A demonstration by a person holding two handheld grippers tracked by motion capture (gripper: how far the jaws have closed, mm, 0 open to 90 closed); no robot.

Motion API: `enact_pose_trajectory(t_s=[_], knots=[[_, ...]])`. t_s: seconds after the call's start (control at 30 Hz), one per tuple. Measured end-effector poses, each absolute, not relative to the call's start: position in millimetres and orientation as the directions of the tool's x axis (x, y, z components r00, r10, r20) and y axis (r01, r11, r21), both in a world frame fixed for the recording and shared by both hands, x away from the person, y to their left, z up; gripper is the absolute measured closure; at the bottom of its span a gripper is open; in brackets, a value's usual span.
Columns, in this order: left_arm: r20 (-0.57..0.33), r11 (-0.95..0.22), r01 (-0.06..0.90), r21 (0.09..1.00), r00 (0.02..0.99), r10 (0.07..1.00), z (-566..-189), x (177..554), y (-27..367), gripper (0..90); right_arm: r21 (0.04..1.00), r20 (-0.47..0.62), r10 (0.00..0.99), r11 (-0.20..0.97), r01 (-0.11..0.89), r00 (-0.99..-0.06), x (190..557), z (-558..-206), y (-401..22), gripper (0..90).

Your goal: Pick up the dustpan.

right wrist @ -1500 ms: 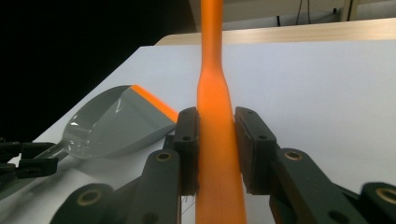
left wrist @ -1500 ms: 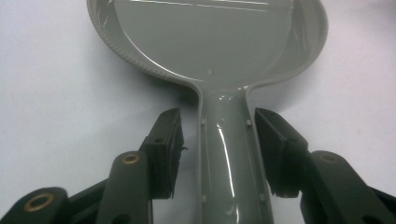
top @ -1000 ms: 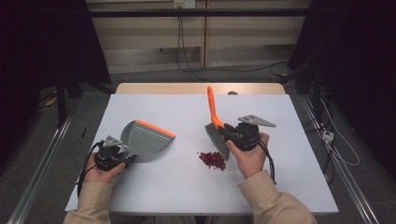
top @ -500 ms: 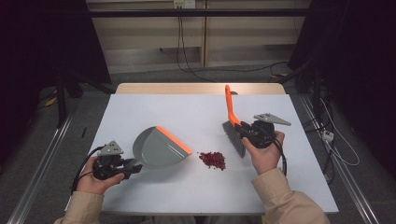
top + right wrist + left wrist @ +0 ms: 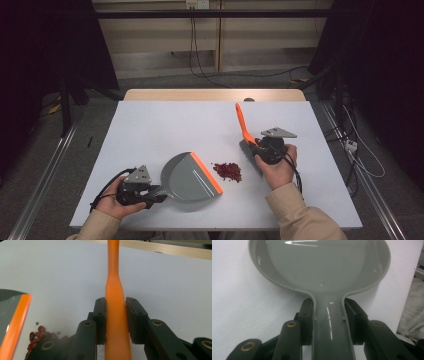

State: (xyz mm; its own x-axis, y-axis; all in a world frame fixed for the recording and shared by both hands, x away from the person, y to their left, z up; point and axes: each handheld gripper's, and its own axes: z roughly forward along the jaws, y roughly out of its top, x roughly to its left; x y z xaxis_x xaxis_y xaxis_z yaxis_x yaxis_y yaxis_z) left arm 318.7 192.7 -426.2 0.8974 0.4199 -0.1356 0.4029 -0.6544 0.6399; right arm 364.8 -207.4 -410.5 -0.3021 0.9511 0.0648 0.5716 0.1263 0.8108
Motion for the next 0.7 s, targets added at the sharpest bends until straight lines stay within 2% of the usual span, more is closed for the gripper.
enact_pose_trajectory(t_s=[0.17,0.47,0.63,0.7], knots=[[-0.126,-0.673,0.386,0.631,0.907,0.402,-432,317,182,62.6,0.807,0.044,0.941,0.165,0.567,-0.337,360,-410,-199,71.7],[-0.098,-0.660,0.393,0.641,0.894,0.438,-429,317,181,58.6,0.810,0.013,0.930,0.207,0.550,-0.368,355,-411,-195,71.6],[-0.070,-0.700,0.385,0.601,0.898,0.434,-425,314,176,62.9,0.810,0.004,0.930,0.213,0.547,-0.369,352,-411,-192,71.7],[-0.089,-0.693,0.385,0.610,0.902,0.423,-424,315,176,63.0,0.812,-0.004,0.928,0.220,0.541,-0.372,350,-412,-189,71.8]])
